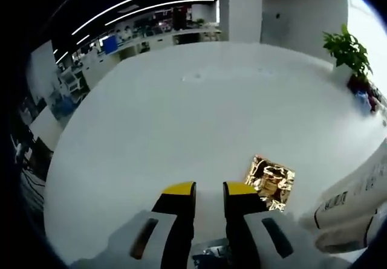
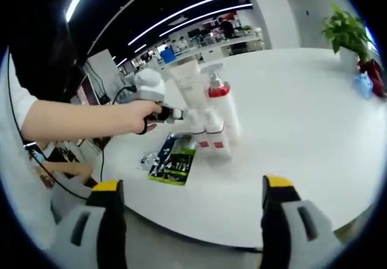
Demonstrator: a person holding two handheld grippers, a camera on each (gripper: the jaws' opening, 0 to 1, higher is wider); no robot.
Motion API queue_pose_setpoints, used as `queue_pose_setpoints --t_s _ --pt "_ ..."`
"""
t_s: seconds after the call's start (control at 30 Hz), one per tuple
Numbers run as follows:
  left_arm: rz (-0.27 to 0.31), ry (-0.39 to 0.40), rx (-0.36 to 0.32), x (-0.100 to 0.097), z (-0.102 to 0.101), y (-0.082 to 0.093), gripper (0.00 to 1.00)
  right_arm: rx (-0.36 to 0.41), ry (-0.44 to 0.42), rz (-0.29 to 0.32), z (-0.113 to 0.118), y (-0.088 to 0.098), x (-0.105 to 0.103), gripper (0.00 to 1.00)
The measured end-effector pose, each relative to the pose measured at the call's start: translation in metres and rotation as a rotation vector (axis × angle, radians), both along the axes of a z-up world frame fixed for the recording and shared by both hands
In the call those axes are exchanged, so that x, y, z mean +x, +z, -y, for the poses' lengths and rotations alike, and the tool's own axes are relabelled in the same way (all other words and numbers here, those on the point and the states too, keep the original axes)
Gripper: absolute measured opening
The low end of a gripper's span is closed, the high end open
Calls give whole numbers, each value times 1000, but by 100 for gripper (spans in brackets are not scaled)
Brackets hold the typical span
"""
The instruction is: Arrange the skincare products in the storage area until every visible bottle or jar stands upright without overlapping.
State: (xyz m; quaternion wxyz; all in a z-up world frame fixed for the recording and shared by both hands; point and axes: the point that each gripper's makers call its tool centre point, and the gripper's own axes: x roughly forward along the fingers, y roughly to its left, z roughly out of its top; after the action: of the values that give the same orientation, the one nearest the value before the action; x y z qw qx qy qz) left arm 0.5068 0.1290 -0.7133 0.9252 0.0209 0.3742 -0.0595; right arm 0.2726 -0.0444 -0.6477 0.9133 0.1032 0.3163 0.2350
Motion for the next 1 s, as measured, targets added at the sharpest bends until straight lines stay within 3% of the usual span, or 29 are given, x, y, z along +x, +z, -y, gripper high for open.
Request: queue_pose_setpoints --t_s 0.1,0.27,0.4,0.63,1.0 --pt "28 -71 -33 2 14 4 23 0 2 3 -1 0 0 95" --pt "98 -344 -27 1 51 14 38 5 -3 4 0 1 0 95" --pt "70 -494 -28 -7 65 8 48 9 -11 5 1 1 1 95" --pt "-38 -572 -12 -18 63 -11 53 12 -23 3 2 1 2 95" --pt "-88 -610 29 -20 69 -21 48 11 -27 -4 3 0 2 95"
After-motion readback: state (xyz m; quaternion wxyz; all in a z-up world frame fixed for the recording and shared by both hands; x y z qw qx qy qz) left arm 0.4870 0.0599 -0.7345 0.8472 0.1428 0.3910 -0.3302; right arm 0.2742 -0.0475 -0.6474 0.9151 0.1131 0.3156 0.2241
